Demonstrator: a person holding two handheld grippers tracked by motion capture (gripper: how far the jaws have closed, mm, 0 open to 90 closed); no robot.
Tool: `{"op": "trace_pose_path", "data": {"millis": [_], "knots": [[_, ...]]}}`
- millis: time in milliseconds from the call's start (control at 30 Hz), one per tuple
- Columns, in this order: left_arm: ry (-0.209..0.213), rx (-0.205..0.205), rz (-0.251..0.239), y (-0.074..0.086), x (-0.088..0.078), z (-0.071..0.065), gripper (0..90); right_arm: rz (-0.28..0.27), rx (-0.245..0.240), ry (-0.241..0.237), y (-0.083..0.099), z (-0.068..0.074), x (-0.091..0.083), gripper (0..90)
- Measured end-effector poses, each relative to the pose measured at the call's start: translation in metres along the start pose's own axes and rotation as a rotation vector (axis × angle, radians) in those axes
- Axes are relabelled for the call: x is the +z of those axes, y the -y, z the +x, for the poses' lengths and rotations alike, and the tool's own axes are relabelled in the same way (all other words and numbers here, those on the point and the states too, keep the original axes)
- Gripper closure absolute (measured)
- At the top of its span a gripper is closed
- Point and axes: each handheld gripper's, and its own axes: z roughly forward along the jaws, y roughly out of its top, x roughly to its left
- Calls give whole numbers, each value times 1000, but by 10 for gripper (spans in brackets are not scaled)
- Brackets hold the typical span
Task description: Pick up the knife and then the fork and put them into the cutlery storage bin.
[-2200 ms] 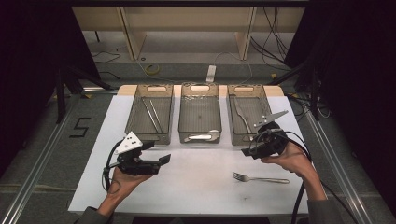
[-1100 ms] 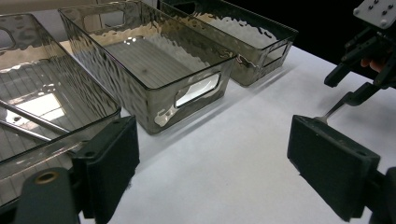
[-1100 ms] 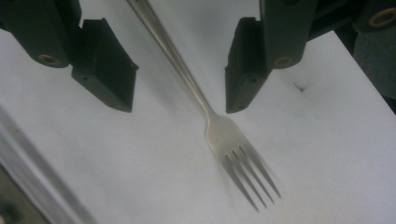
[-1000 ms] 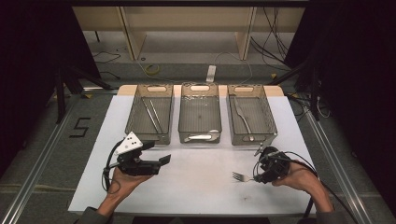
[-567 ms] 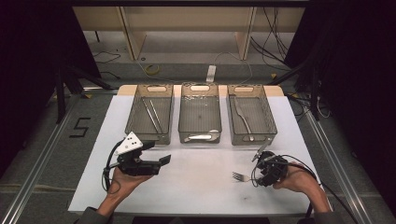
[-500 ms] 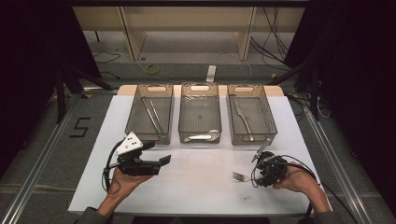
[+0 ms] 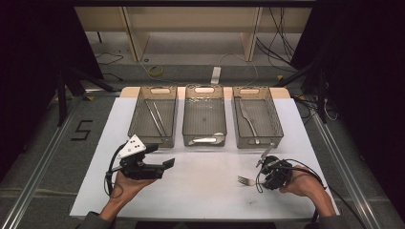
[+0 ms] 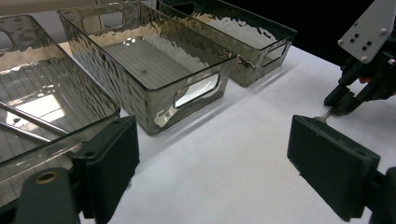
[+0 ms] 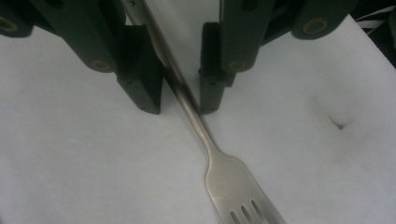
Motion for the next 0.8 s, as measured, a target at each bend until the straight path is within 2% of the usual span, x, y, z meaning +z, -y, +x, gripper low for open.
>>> {"op": "trace_pose_path", "data": {"millis": [467,800], "knots": [[-3,2,-3,0,-1,0,163,12,-58,-8,-2,4,1,821],[-4,4,-2,-1,-1,1,163,26,-97,8,-4,7,1,846]]}}
